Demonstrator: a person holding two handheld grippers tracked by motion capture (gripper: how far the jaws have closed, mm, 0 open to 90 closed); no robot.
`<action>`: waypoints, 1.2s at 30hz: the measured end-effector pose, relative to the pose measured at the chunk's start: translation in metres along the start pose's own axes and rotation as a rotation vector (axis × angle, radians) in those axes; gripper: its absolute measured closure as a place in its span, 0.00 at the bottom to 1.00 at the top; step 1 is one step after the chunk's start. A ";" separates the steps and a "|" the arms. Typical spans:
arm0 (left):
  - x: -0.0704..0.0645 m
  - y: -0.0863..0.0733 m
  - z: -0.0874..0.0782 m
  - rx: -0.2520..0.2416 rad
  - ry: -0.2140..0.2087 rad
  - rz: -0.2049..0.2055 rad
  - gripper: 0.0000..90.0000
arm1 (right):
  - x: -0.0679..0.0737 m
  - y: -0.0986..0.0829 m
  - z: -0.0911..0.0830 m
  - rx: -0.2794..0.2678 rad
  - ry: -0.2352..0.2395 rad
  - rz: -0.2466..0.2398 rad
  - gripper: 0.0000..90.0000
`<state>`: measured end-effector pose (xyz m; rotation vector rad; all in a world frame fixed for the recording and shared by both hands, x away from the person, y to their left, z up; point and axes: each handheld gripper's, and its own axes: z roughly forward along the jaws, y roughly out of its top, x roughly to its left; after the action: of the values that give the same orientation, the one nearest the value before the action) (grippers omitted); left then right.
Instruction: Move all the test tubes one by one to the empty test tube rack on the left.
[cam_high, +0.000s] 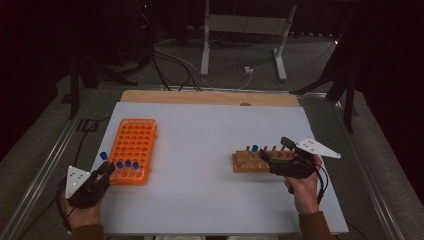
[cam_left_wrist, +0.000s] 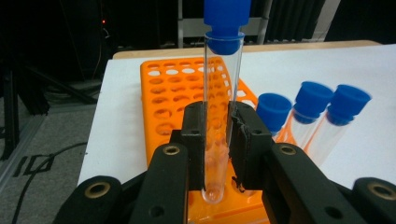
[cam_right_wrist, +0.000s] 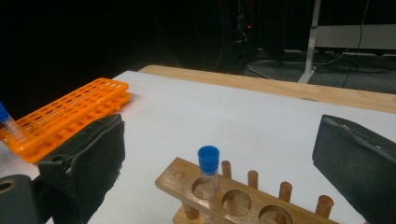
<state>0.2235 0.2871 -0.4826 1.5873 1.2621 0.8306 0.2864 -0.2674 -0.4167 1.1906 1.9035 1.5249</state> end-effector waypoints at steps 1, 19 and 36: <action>0.000 -0.001 0.001 0.006 0.001 0.001 0.86 | 0.000 0.000 0.000 0.000 0.000 0.000 0.03; -0.003 -0.006 0.007 0.089 0.012 0.040 0.87 | -0.001 -0.001 0.000 0.005 0.000 0.002 0.03; -0.007 -0.007 0.011 0.176 0.021 0.052 0.87 | -0.001 -0.002 0.002 0.012 0.006 -0.002 0.03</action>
<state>0.2295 0.2784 -0.4927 1.7612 1.3442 0.7884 0.2876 -0.2670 -0.4194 1.1902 1.9194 1.5204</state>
